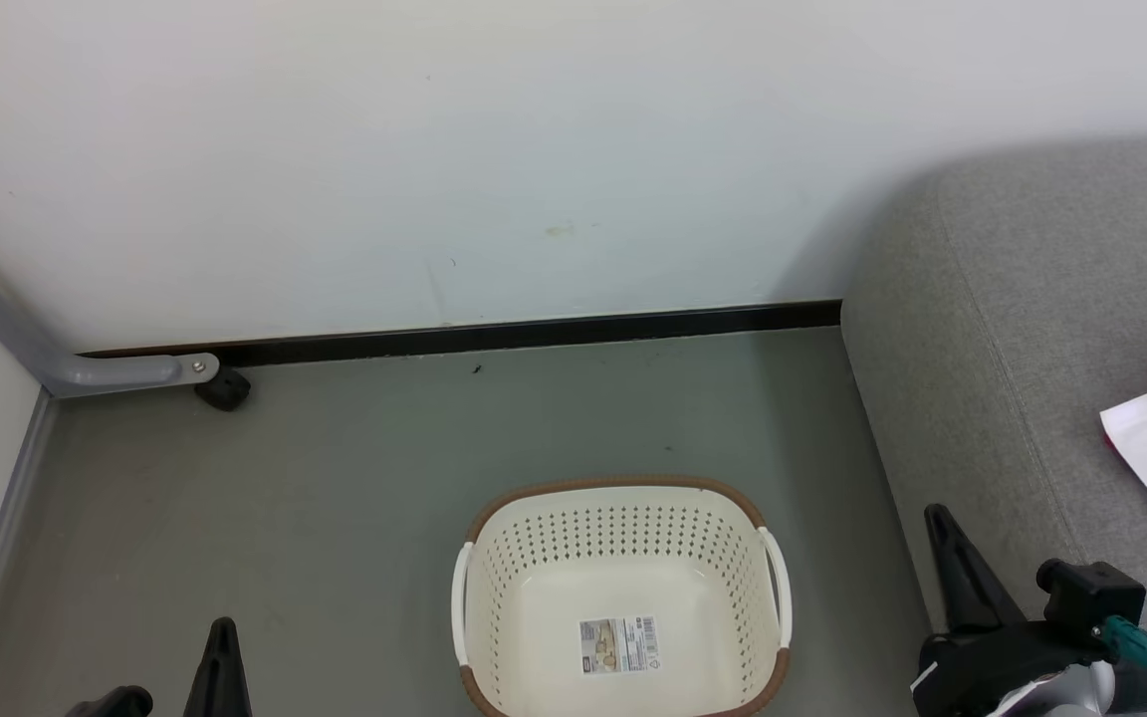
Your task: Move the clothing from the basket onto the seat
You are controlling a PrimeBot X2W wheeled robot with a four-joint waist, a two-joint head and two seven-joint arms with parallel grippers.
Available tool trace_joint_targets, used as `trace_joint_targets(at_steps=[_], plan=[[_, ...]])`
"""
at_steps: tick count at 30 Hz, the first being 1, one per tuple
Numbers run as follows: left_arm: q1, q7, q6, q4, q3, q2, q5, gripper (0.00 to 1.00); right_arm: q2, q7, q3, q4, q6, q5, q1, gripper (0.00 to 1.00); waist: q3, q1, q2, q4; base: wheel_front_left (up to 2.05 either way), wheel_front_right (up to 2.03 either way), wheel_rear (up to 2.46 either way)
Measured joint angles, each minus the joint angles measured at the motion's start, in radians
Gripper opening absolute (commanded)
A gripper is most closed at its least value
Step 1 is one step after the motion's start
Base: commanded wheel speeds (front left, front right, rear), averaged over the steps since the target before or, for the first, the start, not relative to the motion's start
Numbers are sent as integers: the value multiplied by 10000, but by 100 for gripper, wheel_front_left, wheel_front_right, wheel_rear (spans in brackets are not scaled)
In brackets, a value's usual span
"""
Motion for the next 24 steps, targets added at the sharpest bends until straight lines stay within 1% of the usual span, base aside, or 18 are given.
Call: trace_joint_targets(at_steps=[13, 17, 18, 24], plan=[[-51, 495, -280, -13, 314, -207, -1383, 0, 21, 537, -334, -138, 0, 2128, 0, 0, -53, 0, 0, -64, 0, 0, 0], [-74, 654, -301, -21, 399, -267, -1724, 0, 27, 708, -428, -207, 0, 2713, 1, 0, -69, 0, 0, -83, 0, 0, 0], [-75, 681, -376, -21, 428, -274, -1816, 0, 29, 757, -456, -226, 0, 2846, 1, 0, -72, 0, 0, -88, 0, 0, 0], [-134, 897, -508, -38, 579, -359, -2422, 0, 38, 968, -604, -305, 0, 3726, 2, 0, -95, 0, 1, -115, 0, 0, 0]])
